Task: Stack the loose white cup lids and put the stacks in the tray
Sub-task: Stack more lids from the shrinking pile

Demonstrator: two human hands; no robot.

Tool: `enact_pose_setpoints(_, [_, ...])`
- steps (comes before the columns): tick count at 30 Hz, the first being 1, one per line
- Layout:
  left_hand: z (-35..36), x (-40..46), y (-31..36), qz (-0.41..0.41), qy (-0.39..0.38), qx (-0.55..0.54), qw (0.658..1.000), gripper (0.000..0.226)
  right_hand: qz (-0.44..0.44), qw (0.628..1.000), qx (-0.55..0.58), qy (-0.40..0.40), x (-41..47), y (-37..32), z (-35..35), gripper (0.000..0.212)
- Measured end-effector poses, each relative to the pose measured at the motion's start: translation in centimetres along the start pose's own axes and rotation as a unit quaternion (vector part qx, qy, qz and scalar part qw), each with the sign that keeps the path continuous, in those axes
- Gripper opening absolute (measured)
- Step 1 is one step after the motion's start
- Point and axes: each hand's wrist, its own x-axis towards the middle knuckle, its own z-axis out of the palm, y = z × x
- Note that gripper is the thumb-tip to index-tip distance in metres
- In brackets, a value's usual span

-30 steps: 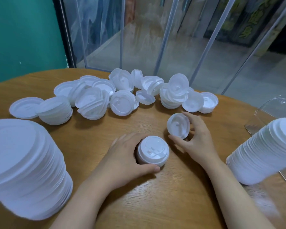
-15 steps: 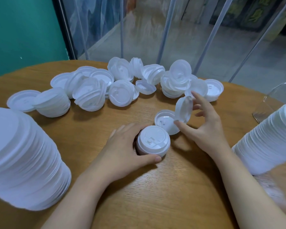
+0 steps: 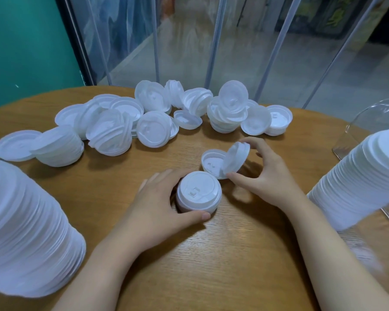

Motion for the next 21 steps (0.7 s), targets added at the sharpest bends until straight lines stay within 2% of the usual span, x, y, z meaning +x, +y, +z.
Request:
enact_pose_setpoints(7, [-0.1,0.1,0.1,-0.001,-0.002,0.002,1.000,0.082,0.016,0.997,-0.077,0.006,-0.4,0.1,-0.9,0.055])
enact_pose_setpoints(14, [-0.1,0.0,0.2,0.000,0.005,0.008,1.000,0.083,0.029,0.994,-0.102,-0.006,-0.4,0.4,-0.3,0.087])
enact_pose_setpoints(19, [-0.2,0.0,0.4,-0.006,-0.004,0.008,1.000,0.082,0.024,0.995,-0.089,-0.028,-0.4,0.2,0.1,0.075])
enact_pose_setpoints(21, [-0.2,-0.1,0.4,-0.010,-0.002,0.006,1.000,0.079,0.025,0.995,-0.086,-0.034,-0.3,0.1,0.1,0.076])
